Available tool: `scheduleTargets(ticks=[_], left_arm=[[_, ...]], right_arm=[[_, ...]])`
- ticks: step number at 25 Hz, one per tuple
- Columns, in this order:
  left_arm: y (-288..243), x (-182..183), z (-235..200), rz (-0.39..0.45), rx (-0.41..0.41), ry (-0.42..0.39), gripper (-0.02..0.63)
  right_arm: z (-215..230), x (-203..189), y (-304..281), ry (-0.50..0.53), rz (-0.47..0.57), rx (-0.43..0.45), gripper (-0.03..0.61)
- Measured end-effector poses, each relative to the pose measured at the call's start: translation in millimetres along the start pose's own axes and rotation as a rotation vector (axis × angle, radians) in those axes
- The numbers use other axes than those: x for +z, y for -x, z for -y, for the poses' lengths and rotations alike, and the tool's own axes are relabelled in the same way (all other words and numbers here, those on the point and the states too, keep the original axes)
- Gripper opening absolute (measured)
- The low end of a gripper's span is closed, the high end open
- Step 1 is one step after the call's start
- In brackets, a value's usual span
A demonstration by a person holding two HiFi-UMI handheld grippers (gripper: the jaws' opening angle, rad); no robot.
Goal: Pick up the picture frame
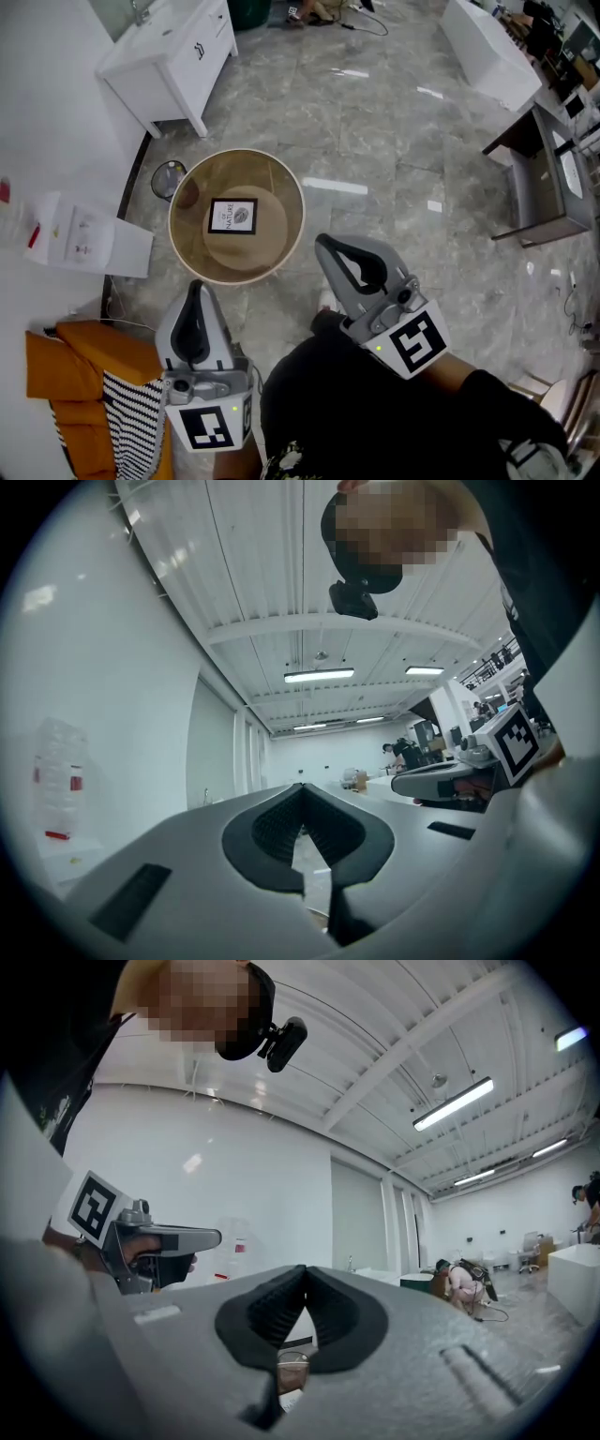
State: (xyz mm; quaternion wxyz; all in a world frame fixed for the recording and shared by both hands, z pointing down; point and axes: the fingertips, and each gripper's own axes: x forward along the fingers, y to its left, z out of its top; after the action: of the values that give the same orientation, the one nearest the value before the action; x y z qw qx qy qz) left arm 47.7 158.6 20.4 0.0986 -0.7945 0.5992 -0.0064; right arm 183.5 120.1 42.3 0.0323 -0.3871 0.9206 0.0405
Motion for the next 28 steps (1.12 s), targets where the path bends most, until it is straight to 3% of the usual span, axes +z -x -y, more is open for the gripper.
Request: scheduleTargets(ticks=[7,13,18,28], left_arm=[[-45,9,11,-0.026,0.142,-0.022,0.012],[-46,-11,1,-0.089,0.235,-0.016,0.012],[-53,-16,-6,-0.107,0.246,-0.027,0.012],[-91,-24,-8,-0.082,0.188,-0.010,0.012]], right_arm=[[58,-1,-14,0.000,-0.023,0.124,-0.003],[68,-9,-41,-0.030,-0.003,0.196,-0.003],[74,-18,-53,-0.053,-0.011,0.202,-0.003],[100,-29,-66,-0.047,-0.041,0.150,-0.003]])
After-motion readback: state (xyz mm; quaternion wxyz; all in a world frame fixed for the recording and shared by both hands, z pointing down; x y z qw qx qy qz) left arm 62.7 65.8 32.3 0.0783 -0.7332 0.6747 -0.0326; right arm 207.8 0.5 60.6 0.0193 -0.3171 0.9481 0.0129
